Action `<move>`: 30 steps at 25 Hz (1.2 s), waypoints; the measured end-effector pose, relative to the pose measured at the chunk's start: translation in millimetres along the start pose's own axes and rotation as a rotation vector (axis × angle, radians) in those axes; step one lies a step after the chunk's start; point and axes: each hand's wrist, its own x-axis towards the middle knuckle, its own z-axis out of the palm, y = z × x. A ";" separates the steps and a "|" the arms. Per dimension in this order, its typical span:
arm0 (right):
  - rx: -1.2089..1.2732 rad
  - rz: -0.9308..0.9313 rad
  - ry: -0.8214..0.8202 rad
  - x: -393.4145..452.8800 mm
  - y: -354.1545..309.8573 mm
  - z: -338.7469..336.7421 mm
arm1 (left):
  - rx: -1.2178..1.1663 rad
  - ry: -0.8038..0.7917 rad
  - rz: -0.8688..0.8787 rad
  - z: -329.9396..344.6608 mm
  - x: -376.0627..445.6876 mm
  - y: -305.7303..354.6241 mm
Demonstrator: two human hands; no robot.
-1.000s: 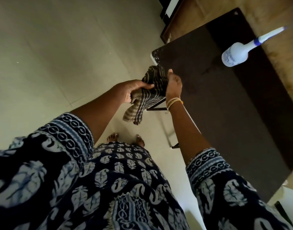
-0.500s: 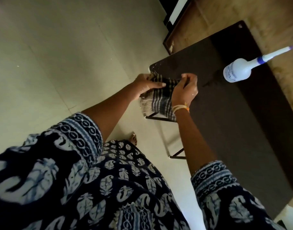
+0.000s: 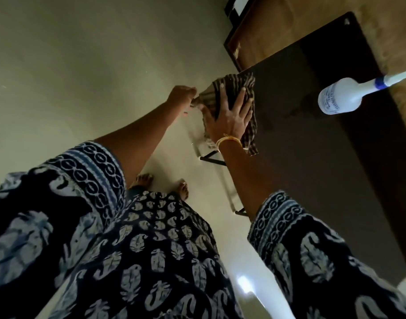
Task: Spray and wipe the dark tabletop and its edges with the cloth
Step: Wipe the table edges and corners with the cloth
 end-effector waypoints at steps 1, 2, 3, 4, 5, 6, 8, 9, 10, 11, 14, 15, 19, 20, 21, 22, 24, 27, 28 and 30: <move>-0.045 0.029 -0.001 5.5 -6.0 4.1 | -0.069 -0.075 -0.042 -0.2 2.0 -4.4; -0.082 0.052 0.002 14.5 -13.3 5.4 | -0.111 -0.135 -0.070 -1.1 5.2 -8.8; -0.113 0.054 0.008 25.1 -20.3 4.9 | -0.124 -0.169 -0.075 -2.5 9.0 -11.7; -0.146 0.028 0.010 35.9 -26.3 4.2 | -0.127 -0.189 -0.075 -4.0 12.6 -14.8; -0.180 -0.024 0.003 44.9 -30.6 3.3 | -0.128 -0.204 -0.079 -6.0 17.9 -17.8; -0.209 -0.095 -0.008 51.6 -34.5 1.5 | -0.124 -0.216 -0.087 -9.3 22.9 -19.7; -0.247 -0.238 -0.009 53.0 -32.9 -1.8 | -0.109 -0.237 -0.118 -15.8 29.5 -22.9; -0.260 -0.312 -0.006 49.3 -28.3 -2.9 | -0.102 -0.238 -0.131 -19.4 30.9 -23.6; -0.273 -0.390 0.002 44.5 -22.3 -2.4 | -0.089 -0.235 -0.137 -23.2 33.0 -24.2; -0.284 -0.473 0.015 39.0 -14.2 -1.2 | -0.077 -0.232 -0.135 -26.4 35.5 -24.1; -0.322 -0.697 0.036 13.9 13.8 1.8 | -0.060 -0.240 -0.116 -33.2 37.5 -19.0; -0.334 -0.733 0.037 1.8 26.0 2.4 | -0.056 -0.253 -0.113 -33.7 37.0 -16.7; -0.260 -0.752 0.064 -50.8 88.4 -1.4 | -0.042 -0.322 -0.083 -30.7 32.2 -11.2; -0.242 -0.730 0.054 -61.3 98.9 -3.9 | -0.036 -0.344 -0.071 -29.9 31.3 -10.8; -0.225 -0.704 0.046 -67.5 103.3 -5.7 | -0.037 -0.370 -0.059 -28.7 31.0 -10.4; -0.207 -0.670 0.041 -68.3 100.9 -6.8 | -0.050 -0.393 -0.054 -27.1 30.4 -10.4; -0.176 -0.590 0.040 -51.7 79.5 -6.6 | -0.121 -0.413 -0.069 -22.6 31.0 -11.4; -0.187 -0.542 0.014 -1.7 25.6 -4.1 | -0.243 -0.357 -0.083 -17.7 33.7 -11.7; -0.196 -0.545 0.004 14.3 10.9 -3.7 | -0.269 -0.327 -0.084 -18.9 34.7 -11.2; -0.229 -0.545 0.007 30.0 -4.0 -1.8 | -0.296 -0.279 -0.092 -22.3 36.9 -13.1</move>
